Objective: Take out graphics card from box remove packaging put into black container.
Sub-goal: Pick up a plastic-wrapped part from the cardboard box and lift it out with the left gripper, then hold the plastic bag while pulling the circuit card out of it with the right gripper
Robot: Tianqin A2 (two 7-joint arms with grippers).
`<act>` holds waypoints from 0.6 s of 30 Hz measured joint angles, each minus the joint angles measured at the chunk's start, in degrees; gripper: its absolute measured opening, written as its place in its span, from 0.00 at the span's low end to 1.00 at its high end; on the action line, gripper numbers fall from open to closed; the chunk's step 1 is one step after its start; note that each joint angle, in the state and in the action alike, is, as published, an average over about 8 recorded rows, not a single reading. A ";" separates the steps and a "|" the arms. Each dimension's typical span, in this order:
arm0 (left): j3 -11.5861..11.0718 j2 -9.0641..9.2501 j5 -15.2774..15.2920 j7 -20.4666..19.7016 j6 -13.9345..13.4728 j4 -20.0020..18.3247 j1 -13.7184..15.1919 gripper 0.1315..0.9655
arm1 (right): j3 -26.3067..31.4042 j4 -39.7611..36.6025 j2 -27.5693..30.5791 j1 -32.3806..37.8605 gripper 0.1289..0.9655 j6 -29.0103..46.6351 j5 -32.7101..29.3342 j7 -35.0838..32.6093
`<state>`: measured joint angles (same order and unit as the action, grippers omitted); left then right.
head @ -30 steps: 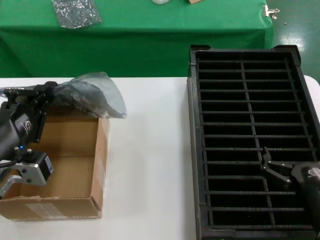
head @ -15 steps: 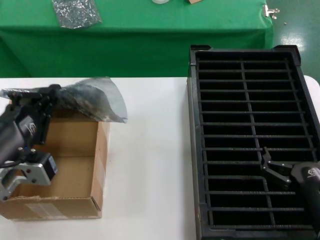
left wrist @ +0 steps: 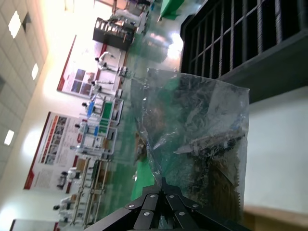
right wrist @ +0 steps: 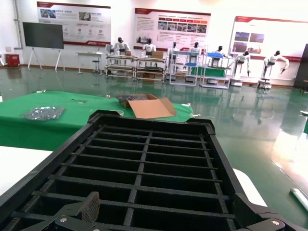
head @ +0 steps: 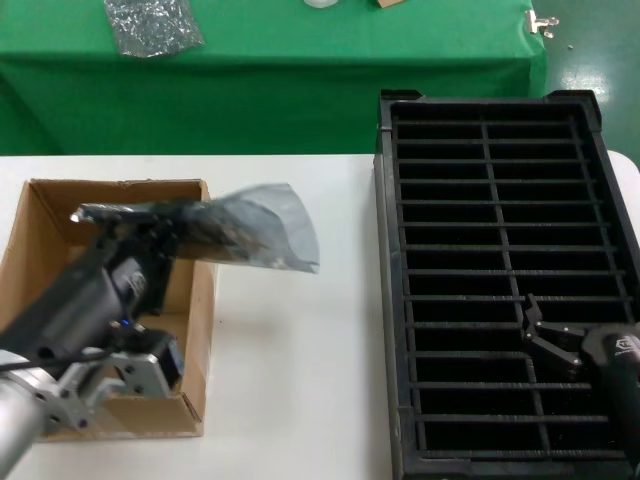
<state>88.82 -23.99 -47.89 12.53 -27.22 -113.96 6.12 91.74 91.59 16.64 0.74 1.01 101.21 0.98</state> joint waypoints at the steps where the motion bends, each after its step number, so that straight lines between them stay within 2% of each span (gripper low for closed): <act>1: 0.42 0.25 0.12 0.11 -0.02 -0.08 -0.12 0.01 | 0.00 0.00 0.00 0.00 1.00 0.00 0.00 0.00; 8: 2.55 1.64 0.51 0.62 0.10 -0.24 -0.65 0.01 | 0.00 0.00 0.00 0.00 1.00 0.00 0.00 0.00; 18: 2.84 1.91 0.54 0.64 0.14 -0.23 -0.71 0.01 | 1.53 0.56 -0.21 1.25 1.00 0.45 -0.15 -0.05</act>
<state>91.67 -22.09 -47.35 13.17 -27.08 -114.19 5.41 93.27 92.15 16.43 1.99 1.47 101.06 0.93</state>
